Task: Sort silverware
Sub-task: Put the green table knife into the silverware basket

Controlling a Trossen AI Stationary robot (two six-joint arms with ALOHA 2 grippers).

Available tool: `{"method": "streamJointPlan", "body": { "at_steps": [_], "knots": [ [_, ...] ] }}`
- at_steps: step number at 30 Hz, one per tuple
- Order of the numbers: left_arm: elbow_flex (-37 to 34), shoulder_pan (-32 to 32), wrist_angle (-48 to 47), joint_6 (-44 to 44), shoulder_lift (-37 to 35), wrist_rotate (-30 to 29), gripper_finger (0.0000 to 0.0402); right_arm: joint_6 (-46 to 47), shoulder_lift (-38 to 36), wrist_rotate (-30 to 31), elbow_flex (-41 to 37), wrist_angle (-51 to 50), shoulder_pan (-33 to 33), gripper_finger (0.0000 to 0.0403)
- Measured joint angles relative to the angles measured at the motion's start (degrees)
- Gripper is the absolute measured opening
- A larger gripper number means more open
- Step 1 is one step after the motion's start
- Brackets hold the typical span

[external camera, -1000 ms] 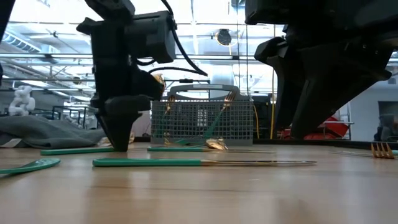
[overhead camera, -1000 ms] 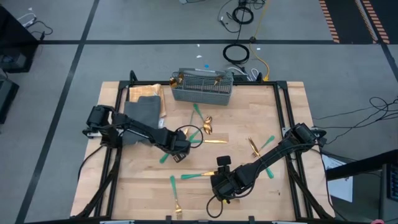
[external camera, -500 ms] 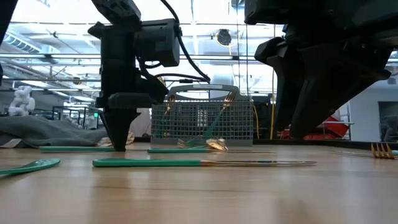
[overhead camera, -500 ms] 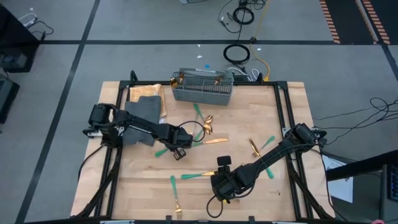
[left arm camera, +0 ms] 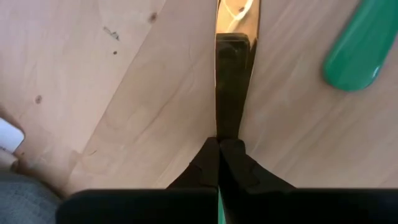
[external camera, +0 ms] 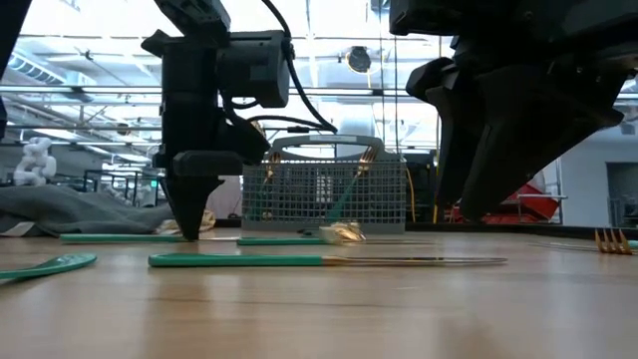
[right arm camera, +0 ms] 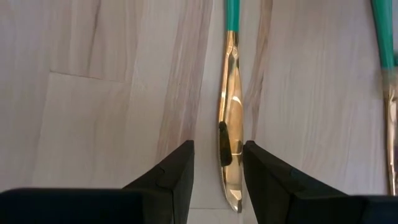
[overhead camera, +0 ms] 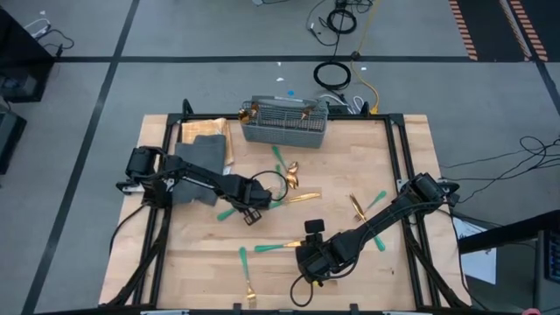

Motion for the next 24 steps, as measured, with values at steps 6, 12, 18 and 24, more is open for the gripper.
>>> {"method": "streamJointPlan", "body": {
  "at_steps": [6, 12, 18, 24],
  "knots": [
    [0.0, -0.3, -0.6, 0.4, -0.1, 0.0, 0.0002, -3.2, 0.0, 0.3, 0.0, 2.2, -0.2, 0.0128],
    [0.0, -0.5, -2.5, 0.5, -1.4, 0.0, 0.0001, -5.1, 0.0, 5.5, 0.0, 3.9, -1.1, 0.0128],
    [0.0, -0.5, -2.3, 1.3, -4.4, -2.4, 0.0001, -6.2, 0.0, 11.2, 0.0, 4.2, -1.9, 0.0128],
    [0.1, -0.5, -2.8, 1.5, -7.5, -3.7, 0.0001, -10.3, 0.0, 14.2, 0.0, 5.0, -3.0, 0.0128]
  ]
}}
